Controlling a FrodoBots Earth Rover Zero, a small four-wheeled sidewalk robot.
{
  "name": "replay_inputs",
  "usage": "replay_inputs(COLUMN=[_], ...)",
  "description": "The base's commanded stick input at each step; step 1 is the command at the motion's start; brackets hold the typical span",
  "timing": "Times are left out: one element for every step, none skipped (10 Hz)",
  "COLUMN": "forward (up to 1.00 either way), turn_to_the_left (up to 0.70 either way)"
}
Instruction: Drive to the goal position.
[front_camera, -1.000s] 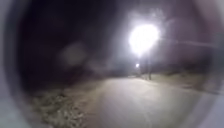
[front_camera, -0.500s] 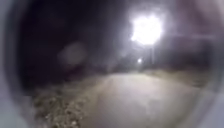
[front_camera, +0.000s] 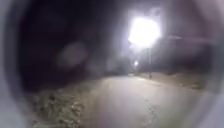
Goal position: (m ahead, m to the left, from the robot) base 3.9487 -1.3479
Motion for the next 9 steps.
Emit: replay_inputs(forward=[1.00,1.00,1.00,1.00,1.00,1.00,1.00,1.00,1.00], turn_to_the_left=[-0.07,-0.06,-0.05,-0.04,-0.03,-0.04,-0.03,-0.03,-0.02])
